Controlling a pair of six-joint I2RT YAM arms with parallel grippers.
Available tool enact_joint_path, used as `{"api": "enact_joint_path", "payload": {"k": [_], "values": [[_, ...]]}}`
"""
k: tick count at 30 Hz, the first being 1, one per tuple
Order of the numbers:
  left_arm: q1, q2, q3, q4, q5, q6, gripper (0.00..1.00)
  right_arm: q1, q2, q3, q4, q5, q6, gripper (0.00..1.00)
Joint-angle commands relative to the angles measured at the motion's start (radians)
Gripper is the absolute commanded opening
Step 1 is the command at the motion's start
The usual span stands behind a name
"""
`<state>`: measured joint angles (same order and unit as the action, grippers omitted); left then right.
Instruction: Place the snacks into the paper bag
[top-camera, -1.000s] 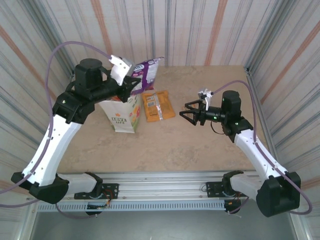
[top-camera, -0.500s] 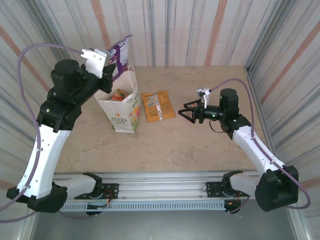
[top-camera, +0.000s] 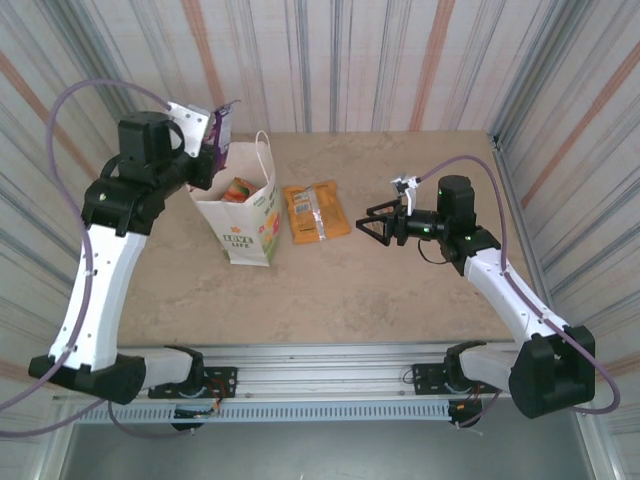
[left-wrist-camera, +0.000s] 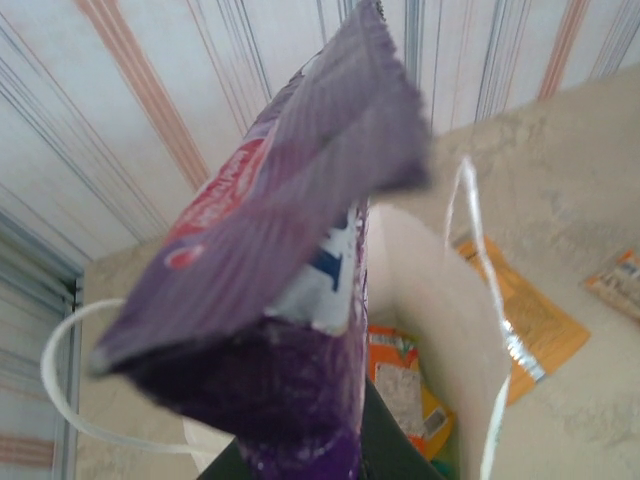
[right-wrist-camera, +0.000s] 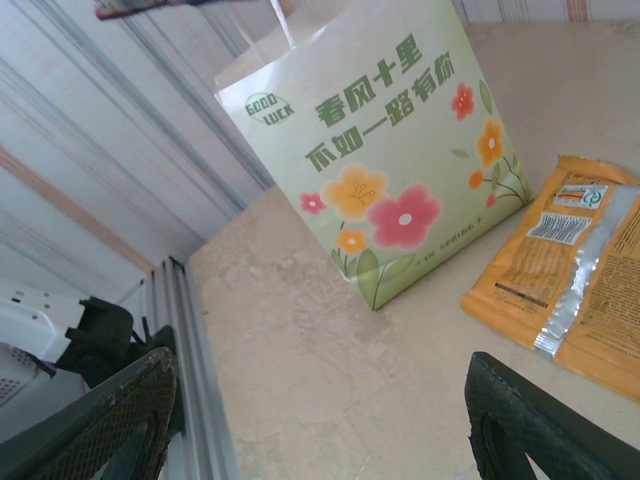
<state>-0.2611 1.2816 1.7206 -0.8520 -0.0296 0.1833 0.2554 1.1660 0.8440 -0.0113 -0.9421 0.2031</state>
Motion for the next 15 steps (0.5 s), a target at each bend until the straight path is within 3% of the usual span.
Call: {"api": "enact_joint_path", "payload": {"k": [1, 7, 15], "values": [[0.010, 0.049, 0.006, -0.038, -0.043, 0.040, 0.00, 0.005, 0.011, 0.031, -0.048, -0.009, 0.024, 0.76], [0.011, 0.144, 0.049, -0.128, -0.015, 0.036, 0.00, 0.007, 0.015, 0.041, -0.058, -0.006, 0.030, 0.76], [0.019, 0.234, 0.165, -0.369, 0.120, -0.032, 0.00, 0.008, 0.043, 0.060, -0.084, -0.016, 0.047, 0.75]]}}
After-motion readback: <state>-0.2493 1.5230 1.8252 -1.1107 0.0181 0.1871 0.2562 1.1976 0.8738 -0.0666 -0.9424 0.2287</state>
